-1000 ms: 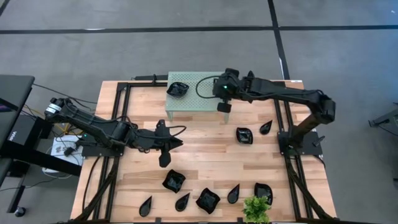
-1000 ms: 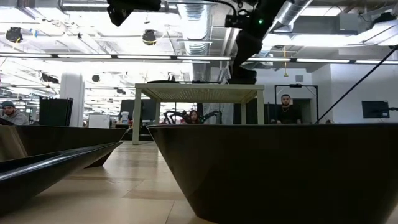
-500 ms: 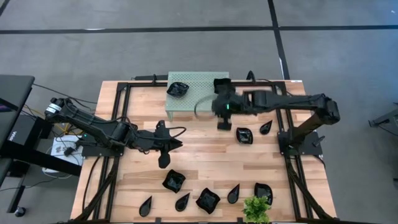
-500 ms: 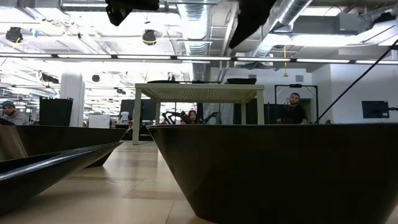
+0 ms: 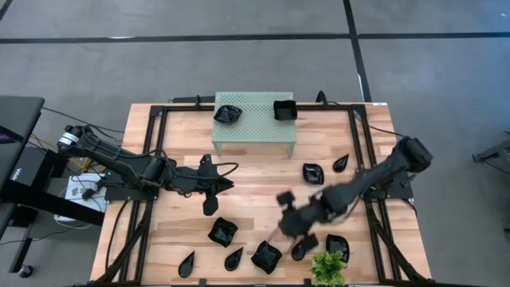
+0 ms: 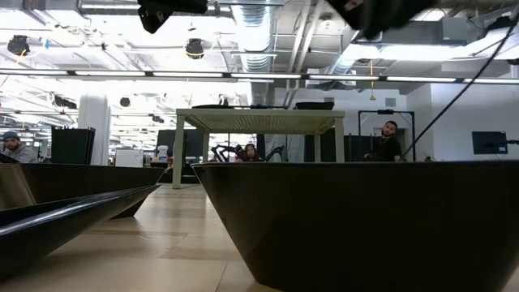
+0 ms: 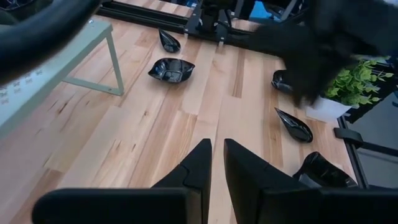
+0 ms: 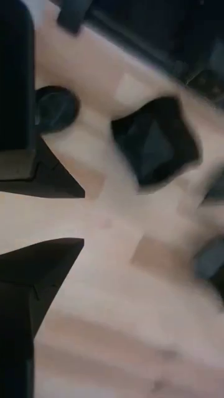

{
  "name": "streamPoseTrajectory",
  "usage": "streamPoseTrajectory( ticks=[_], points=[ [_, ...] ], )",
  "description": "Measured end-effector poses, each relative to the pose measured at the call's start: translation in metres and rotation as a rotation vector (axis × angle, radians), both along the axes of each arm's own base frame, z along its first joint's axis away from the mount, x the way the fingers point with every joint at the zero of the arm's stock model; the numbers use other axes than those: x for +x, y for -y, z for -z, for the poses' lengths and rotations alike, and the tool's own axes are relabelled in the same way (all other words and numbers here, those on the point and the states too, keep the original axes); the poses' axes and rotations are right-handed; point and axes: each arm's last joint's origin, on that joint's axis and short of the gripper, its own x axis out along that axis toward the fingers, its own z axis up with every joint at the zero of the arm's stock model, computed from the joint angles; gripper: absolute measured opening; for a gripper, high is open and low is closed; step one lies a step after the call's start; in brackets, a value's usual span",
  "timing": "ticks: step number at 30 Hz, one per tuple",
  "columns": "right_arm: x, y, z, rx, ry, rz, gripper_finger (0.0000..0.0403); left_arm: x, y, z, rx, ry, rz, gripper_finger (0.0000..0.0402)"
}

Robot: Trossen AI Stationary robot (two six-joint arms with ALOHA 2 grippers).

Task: Pick & Place Mini shaped plates
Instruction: Stack the distorted square plate on top of the other distorted square plates on the shelf

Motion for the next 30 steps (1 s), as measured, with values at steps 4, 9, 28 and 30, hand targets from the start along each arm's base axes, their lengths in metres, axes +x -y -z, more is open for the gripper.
streamPoseTrajectory(
  ticks=[4, 9, 28, 30],
  points=[
    [0.006, -0.034, 0.022, 0.016, 0.019, -0.077, 0.011, 0.0, 0.0, 0.0, 0.0, 0.002, -0.002, 0.0044],
    [0.011, -0.062, 0.052, 0.071, -0.023, -0.114, 0.0131, 0.0, 0.0, -0.001, -0.004, 0.009, -0.004, 0.0044],
    [0.022, -0.091, 0.116, 0.036, -0.053, -0.149, 0.016, 0.002, 0.001, -0.003, -0.042, 0.044, -0.016, 0.0044],
    [0.022, -0.091, 0.114, 0.038, -0.05, -0.147, 0.0137, 0.002, 0.001, -0.004, -0.042, 0.044, -0.016, 0.0044]
  ],
)
